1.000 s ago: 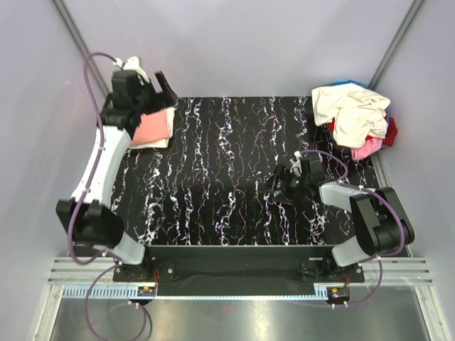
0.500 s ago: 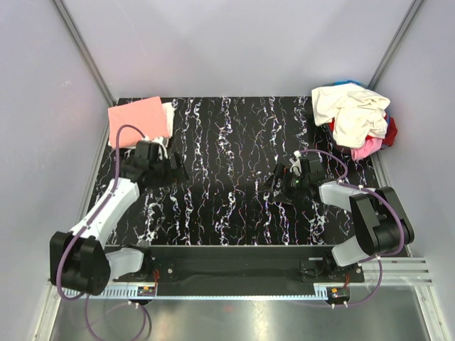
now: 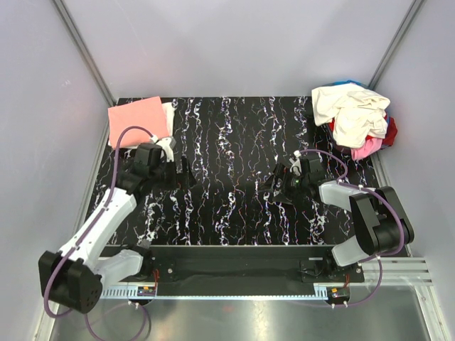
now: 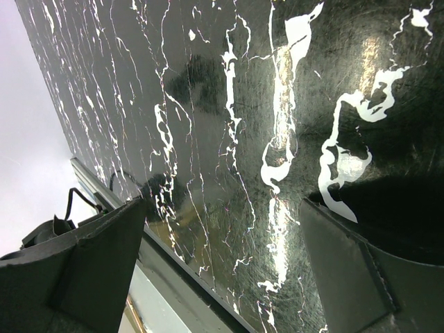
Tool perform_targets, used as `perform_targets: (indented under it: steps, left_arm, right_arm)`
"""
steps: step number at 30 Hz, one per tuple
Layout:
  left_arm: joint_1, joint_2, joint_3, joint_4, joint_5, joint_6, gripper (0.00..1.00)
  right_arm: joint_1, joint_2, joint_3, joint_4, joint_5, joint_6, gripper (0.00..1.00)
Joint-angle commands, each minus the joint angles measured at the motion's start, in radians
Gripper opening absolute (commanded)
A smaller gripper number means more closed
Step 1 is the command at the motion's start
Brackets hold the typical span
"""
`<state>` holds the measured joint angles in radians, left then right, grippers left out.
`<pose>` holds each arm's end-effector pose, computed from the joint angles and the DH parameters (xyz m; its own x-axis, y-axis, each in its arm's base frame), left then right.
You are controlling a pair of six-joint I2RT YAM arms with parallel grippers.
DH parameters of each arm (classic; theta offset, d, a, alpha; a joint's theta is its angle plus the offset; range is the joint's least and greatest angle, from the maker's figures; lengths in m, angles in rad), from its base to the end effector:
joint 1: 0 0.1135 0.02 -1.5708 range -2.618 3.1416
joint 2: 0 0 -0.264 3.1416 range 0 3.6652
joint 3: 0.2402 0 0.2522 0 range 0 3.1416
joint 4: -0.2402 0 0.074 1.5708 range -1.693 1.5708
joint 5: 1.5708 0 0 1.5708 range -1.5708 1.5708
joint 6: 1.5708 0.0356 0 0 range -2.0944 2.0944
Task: Fold and stack the t-shirts
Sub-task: Reset both grippers
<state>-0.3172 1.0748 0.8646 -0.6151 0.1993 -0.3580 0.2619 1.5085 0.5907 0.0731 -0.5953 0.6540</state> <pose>0.2071 -0.0754 0.2732 -0.8057 -0.0970 -0.5844 0.1613 0.9133 -0.3739 0.2544 0.0889 0.1415 -0.9224 0.2742 -0.2719 -0.0161 0.6760 0.7367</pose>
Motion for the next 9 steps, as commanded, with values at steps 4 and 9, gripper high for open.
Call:
perform_targets:
  steps: [4,9]
  left_arm:
    - [-0.006,-0.09,0.005,-0.02,-0.026,0.083,0.99]
    - [-0.006,-0.142,0.0,-0.008,-0.049,0.088,0.99]
  right_arm:
    - [0.005,0.01,0.027,-0.013,0.011,-0.016,1.0]
    - [0.005,0.013,0.027,-0.016,0.011,-0.016,1.0]
